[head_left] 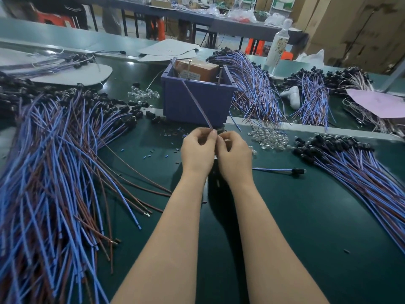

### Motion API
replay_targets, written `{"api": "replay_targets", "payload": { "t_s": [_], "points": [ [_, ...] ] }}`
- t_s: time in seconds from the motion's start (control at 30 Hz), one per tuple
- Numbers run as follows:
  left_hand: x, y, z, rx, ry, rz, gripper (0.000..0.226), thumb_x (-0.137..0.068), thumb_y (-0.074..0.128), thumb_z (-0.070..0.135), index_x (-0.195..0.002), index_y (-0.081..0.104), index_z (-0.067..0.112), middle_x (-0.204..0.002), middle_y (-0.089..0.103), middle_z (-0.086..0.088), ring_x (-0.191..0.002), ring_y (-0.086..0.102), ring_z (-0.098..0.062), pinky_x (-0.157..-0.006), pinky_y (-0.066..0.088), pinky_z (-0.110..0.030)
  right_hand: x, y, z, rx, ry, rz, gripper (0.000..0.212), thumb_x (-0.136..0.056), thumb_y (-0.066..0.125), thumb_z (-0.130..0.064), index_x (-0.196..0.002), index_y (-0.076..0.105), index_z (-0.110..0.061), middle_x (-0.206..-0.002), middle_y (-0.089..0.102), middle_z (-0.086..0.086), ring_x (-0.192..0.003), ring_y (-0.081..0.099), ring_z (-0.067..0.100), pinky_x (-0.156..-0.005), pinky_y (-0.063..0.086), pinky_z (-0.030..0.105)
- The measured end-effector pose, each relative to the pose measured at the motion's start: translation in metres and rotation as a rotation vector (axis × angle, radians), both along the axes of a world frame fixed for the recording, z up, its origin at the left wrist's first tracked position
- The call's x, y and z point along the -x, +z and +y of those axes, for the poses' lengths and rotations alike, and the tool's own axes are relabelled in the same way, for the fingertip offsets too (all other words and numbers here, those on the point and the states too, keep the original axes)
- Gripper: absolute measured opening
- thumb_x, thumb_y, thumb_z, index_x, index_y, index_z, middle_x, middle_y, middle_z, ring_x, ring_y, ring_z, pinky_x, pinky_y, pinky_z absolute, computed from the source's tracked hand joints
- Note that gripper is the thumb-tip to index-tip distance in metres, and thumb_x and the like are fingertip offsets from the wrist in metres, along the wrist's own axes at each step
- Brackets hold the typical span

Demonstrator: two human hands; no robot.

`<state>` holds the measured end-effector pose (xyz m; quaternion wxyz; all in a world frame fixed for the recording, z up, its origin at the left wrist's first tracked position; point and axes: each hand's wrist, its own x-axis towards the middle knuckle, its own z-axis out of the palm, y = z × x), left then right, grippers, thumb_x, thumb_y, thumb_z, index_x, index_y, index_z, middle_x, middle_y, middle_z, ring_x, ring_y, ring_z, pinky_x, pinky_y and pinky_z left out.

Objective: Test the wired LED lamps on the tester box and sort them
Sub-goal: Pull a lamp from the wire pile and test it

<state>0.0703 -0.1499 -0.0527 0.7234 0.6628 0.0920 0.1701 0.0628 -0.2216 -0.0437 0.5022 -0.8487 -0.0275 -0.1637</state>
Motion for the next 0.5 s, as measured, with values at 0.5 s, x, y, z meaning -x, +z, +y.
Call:
{"api": "replay_targets", "payload": {
  "t_s": [0.5],
  "points": [
    [0.0007,0.0028,0.0053,-0.049,0.188,-0.042,0.011,-0.097,0.048,0.014,-0.094,0.059,0.013,-0.068,0.06,0.007,-0.064,0.055,-0.008,-0.077,0.049,-0.031,0.0004,-0.0009,0.0031,-0.008,-0.09,-0.039,0.03,-0.096,0.045,-0.012,-0.124,0.053,-0.014,-0.087,0.071,0.007,-0.085,0.063,0.022,-0.077,0.04,0.022]
  ]
}}
